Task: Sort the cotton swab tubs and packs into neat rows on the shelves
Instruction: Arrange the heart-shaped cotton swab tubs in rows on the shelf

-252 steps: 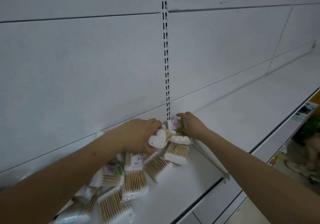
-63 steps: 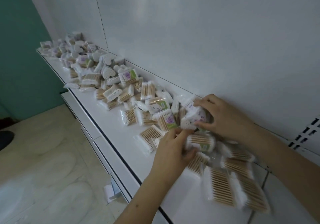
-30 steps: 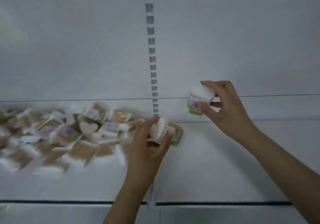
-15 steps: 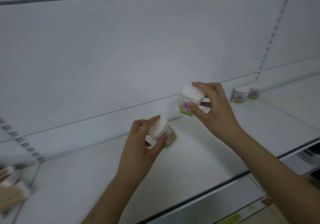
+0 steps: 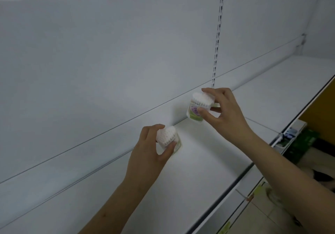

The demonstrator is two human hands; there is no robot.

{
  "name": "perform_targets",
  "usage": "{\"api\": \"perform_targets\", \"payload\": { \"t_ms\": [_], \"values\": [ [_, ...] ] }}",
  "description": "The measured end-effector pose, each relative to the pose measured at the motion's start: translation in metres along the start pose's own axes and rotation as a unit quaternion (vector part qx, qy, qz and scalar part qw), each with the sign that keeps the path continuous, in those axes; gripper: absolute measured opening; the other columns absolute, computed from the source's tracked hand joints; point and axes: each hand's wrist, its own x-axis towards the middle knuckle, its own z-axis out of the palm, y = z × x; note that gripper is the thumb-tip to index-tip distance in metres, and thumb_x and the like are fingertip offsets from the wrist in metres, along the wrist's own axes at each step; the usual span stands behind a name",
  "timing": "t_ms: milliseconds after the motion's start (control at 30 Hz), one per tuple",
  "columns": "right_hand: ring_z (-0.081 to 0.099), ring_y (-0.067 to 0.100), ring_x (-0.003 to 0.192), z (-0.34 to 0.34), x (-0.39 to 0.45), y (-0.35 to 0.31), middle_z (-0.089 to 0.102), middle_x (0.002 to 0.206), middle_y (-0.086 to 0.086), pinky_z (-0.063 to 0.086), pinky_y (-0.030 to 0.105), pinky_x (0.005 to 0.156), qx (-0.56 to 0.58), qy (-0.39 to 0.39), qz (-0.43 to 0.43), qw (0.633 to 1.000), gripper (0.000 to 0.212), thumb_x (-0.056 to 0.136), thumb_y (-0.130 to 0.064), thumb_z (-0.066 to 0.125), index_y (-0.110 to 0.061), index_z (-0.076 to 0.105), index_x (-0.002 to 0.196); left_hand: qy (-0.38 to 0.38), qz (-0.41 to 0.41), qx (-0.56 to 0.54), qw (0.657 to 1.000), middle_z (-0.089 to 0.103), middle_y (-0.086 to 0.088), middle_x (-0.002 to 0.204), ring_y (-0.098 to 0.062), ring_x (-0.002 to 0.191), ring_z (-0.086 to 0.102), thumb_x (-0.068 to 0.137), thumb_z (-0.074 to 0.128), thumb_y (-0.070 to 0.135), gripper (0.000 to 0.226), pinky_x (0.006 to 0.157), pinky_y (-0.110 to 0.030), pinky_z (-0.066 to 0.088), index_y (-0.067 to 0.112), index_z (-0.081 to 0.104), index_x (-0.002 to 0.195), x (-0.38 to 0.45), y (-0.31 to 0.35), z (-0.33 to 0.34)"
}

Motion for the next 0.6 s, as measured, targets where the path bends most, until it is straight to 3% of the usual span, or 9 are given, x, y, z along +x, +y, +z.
{"api": "perform_targets", "payload": {
  "t_ms": [167,400,533,600],
  "values": [
    [0.055,0.002,0.109,-0.018,0.033,0.040,0.041,0.122,-0.006,0.052,0.020,0.093,-0.007,-0.017,-0.012,1.000,0.050,0.086,-0.036,0.071,-0.032,0.053,0.134,0.016,-0.017,0.009,1.000,0.047,0.020,0.118,-0.001,0.094,0.058,0.083,0.068,0.051,0.047,0.070,-0.021,0.052,0.037,0.051,0.124,0.024,0.005,0.038],
    [0.050,-0.012,0.105,-0.020,0.092,0.103,0.042,0.121,0.003,0.045,0.003,0.083,0.055,-0.087,-0.079,0.992,0.051,0.085,-0.024,0.077,-0.018,0.057,0.131,0.074,-0.072,0.087,0.991,0.048,0.015,0.121,-0.005,0.095,0.059,0.084,0.071,0.047,0.049,0.073,-0.028,0.054,0.031,0.054,0.127,0.064,0.017,0.088],
    [0.054,0.005,0.112,-0.001,0.114,0.124,0.041,0.120,-0.006,0.052,0.023,0.094,0.085,-0.179,-0.135,0.971,0.052,0.084,-0.038,0.075,-0.023,0.058,0.131,0.125,-0.120,0.142,0.975,0.048,0.010,0.121,-0.013,0.093,0.063,0.084,0.072,0.041,0.051,0.070,-0.034,0.057,0.027,0.053,0.130,0.067,0.015,0.098],
    [0.053,0.007,0.110,0.011,0.117,0.129,0.043,0.119,-0.007,0.051,0.026,0.094,0.088,-0.207,-0.163,0.961,0.051,0.085,-0.037,0.075,-0.021,0.059,0.131,0.145,-0.139,0.170,0.965,0.047,0.008,0.123,-0.016,0.091,0.063,0.087,0.070,0.040,0.051,0.067,-0.036,0.057,0.027,0.050,0.132,0.064,0.015,0.103]
  ]
}}
